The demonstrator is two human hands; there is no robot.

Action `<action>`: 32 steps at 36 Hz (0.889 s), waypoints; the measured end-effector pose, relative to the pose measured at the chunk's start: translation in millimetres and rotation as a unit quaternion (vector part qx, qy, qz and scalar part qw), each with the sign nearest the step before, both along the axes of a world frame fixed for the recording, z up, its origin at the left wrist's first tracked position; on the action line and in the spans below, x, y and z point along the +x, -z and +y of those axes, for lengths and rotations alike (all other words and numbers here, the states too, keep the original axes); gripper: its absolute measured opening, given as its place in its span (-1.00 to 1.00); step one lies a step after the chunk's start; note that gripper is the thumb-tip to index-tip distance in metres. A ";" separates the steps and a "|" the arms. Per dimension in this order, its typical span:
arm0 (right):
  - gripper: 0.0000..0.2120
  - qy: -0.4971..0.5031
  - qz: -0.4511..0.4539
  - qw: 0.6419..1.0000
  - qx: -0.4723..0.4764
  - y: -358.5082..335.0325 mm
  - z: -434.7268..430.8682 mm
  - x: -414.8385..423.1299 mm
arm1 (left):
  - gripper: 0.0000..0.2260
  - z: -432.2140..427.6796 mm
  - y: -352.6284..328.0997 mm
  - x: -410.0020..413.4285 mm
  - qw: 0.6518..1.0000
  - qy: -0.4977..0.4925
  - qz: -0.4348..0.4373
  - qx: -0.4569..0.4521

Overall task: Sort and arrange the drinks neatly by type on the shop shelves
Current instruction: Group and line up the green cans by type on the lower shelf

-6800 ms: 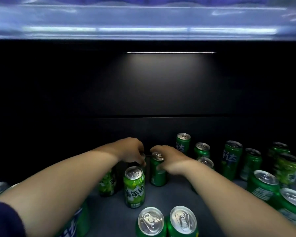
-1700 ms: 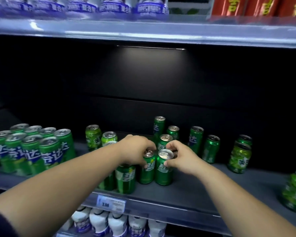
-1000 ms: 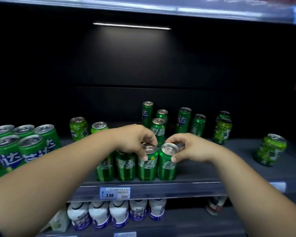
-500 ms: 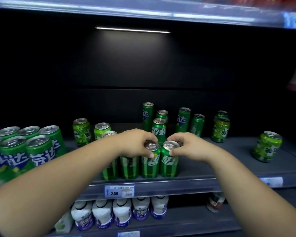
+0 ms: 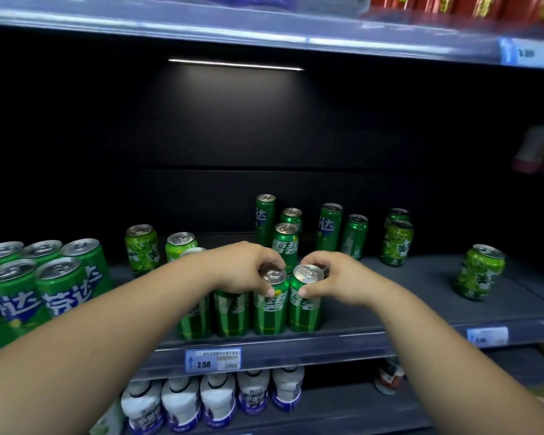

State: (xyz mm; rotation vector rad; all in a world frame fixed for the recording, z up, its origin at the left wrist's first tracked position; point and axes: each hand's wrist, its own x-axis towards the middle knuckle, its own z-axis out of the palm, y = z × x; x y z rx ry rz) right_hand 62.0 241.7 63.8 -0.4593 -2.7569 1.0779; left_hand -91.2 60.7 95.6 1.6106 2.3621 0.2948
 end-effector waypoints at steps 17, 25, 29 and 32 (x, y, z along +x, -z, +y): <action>-0.57 -0.082 -0.070 0.994 -0.031 -24.5 25.0 -18.5 | -0.61 21.4 -22.7 -19.5 0.994 0.024 -0.091 -0.049; -0.59 -0.039 -0.036 0.996 0.078 -37.0 71.6 -62.8 | -0.65 55.0 -21.0 -46.6 0.999 -0.032 -0.013 -0.002; -0.54 -0.018 -0.022 0.991 0.132 -42.1 96.9 -91.9 | -0.51 77.7 -17.5 -63.9 0.998 -0.054 0.036 0.014; -0.53 -0.004 -0.029 0.987 0.156 -48.5 110.7 -113.6 | -0.43 93.4 -15.8 -73.8 0.996 -0.073 0.051 0.015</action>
